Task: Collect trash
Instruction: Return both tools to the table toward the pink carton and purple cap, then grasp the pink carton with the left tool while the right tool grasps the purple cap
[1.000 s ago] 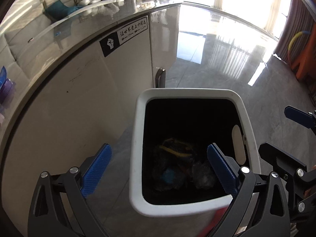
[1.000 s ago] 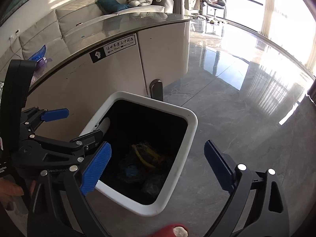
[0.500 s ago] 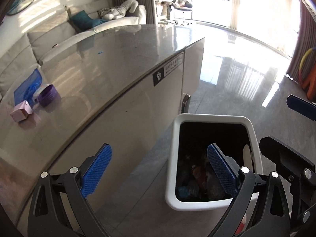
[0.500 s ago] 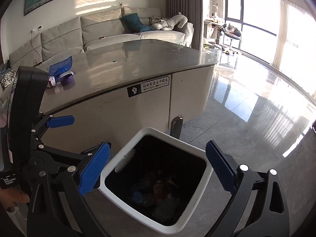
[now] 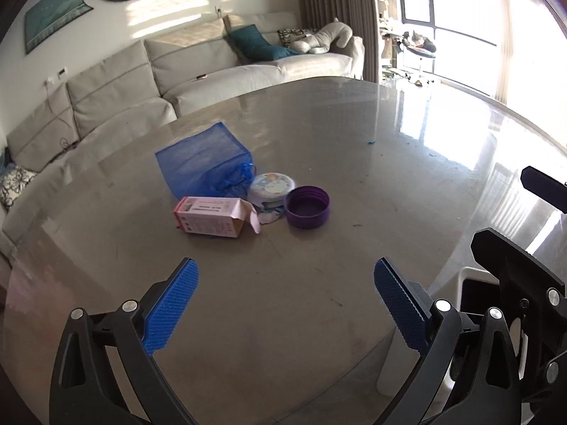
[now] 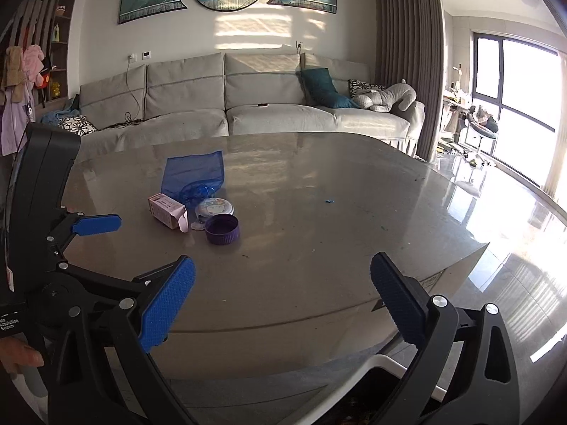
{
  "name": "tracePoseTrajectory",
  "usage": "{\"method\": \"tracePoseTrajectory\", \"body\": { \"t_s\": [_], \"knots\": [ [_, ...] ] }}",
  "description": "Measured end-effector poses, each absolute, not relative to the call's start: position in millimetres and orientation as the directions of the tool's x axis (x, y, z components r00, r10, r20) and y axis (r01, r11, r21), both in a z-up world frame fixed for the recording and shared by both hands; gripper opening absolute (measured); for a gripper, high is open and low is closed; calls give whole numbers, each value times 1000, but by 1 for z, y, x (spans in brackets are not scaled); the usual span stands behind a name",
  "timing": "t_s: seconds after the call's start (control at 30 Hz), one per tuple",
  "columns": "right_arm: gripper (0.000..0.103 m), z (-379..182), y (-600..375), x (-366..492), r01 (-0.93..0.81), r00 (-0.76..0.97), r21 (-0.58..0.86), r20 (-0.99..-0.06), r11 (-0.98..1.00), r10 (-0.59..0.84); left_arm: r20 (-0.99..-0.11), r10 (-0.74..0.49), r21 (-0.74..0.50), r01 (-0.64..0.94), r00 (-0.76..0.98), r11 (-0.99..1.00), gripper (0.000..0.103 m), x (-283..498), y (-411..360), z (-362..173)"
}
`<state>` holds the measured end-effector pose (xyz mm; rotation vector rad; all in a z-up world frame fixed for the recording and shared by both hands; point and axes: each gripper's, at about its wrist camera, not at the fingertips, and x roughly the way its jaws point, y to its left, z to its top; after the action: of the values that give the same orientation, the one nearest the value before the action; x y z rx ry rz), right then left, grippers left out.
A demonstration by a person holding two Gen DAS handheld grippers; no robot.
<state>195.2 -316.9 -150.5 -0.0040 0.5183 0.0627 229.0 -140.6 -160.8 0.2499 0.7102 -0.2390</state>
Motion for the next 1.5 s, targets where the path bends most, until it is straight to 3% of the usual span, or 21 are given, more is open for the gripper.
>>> {"method": "tracePoseTrajectory", "body": {
  "t_s": [0.4, 0.63, 0.73, 1.0, 1.23, 1.33, 1.4, 1.43, 1.47, 1.5],
  "knots": [
    [98, -185, -299, 282, -73, 802, 115, -584, 991, 127, -701, -29, 74, 114, 712, 991, 98, 317, -105, -167],
    [88, -200, -284, 291, -140, 760, 48, -635, 989, 139, -713, 17, 108, 86, 701, 990, 98, 342, -111, -182],
    [82, -206, -277, 298, -164, 739, 50, -655, 985, 157, -725, -23, 42, 77, 688, 996, 98, 344, -104, -185],
    [78, -213, -263, 313, -188, 712, 41, -683, 981, 165, -746, -71, -40, 62, 662, 997, 98, 346, -90, -189],
    [68, -213, -253, 313, -203, 707, 15, -690, 979, 157, -771, -69, -52, 46, 633, 998, 98, 358, -97, -190],
    [52, -212, -254, 313, -205, 710, 16, -685, 979, 160, -772, -101, -89, 52, 627, 995, 98, 354, -93, -192],
    [48, -213, -257, 312, -203, 710, 34, -683, 979, 171, -775, -136, -134, 51, 617, 990, 97, 353, -87, -196],
    [48, -213, -258, 311, -202, 711, 38, -681, 979, 173, -779, -147, -150, 47, 609, 988, 93, 353, -85, -198],
    [48, -213, -259, 310, -201, 713, 41, -679, 979, 175, -795, -133, -131, 47, 591, 990, 76, 354, -85, -203],
    [48, -214, -259, 309, -201, 715, 45, -676, 978, 178, -786, -89, -70, 55, 612, 996, 71, 350, -89, -203]
  ]
}}
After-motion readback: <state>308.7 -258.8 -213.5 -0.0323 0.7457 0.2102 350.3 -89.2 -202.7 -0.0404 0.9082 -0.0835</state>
